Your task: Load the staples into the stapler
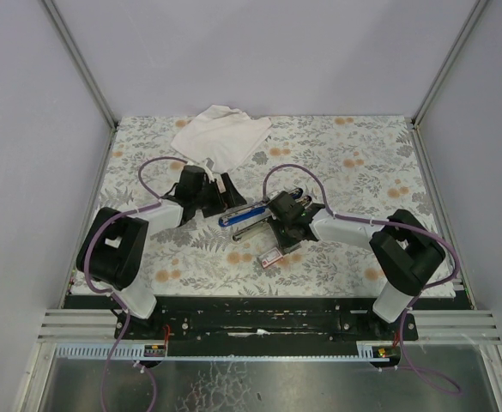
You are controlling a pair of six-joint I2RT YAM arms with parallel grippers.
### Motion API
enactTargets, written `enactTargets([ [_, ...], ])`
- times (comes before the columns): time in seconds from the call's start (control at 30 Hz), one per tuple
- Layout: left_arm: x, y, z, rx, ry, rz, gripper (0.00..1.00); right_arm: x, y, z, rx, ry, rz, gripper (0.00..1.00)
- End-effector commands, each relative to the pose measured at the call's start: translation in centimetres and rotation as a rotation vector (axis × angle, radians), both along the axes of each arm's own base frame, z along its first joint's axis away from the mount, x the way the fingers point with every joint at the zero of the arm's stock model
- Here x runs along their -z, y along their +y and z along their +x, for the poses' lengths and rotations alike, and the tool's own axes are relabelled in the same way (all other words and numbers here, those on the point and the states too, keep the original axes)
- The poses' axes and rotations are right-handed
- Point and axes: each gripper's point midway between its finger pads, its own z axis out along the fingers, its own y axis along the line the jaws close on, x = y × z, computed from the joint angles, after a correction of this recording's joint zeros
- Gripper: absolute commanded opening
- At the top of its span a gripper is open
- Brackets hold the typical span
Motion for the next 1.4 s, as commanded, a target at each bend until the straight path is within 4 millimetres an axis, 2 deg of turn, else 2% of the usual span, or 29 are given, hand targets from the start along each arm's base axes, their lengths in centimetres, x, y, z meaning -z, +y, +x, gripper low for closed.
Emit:
enactTargets([
  [0.0, 0.6, -1.5, -1.2, 0.068, -0.01, -0.016, 0.89, -0.5, -0.4, -0.2, 0.026, -0.016, -0.012, 0.26],
  [0.07, 1.3, -1.9, -2.3, 0.088, 0.009, -0.017, 0.89, -0.6, -0.4, -0.3, 0.028, -0.011, -0.014, 0.26],
  [0.2, 2.1, -2.8, -4.8, 0.137, 0.044, -0.031, 0.89, -2.5, -0.4, -0.2, 0.033, -0.042, 0.022, 0.28],
  [0.37, 1.5, -4.4, -7.6, 0.207, 0.049, -0.061, 0.89, -3.6, -0.7, -0.4, 0.042, -0.059, 0.034, 0.37],
  [0.5, 0.8, -5.5, -9.1, 0.251, 0.057, -0.095, 0.89, -3.5, -0.8, -0.3, 0.037, -0.064, 0.029, 0.39],
  [0.67, -2.4, -4.3, -7.9, 0.183, 0.001, -0.031, 0.89, -2.5, -0.7, -0.2, 0.03, -0.048, 0.01, 0.36],
  [0.83, -7.3, -3.5, -5.7, 0.128, -0.102, 0.001, 0.91, -1.9, -0.5, -0.1, 0.028, -0.042, 0.0, 0.34],
  [0.93, -8.9, -3.2, -5.2, 0.119, -0.13, 0.0, 0.91, -1.5, -0.3, 0.0, 0.026, -0.031, -0.004, 0.33],
  [1.07, -9.5, -2.7, -5.0, 0.106, -0.142, 0.001, 0.91, -1.2, -0.1, 0.0, 0.023, -0.024, 0.0, 0.32],
  [1.2, -9.1, -2.1, -5.1, 0.094, -0.134, 0.0, 0.92, -1.2, -0.1, 0.0, 0.023, -0.024, 0.001, 0.32],
  [1.37, -8.8, -1.7, -5.1, 0.085, -0.126, 0.0, 0.92, 0.2, -0.4, -0.3, 0.023, 0.006, -0.028, 0.32],
])
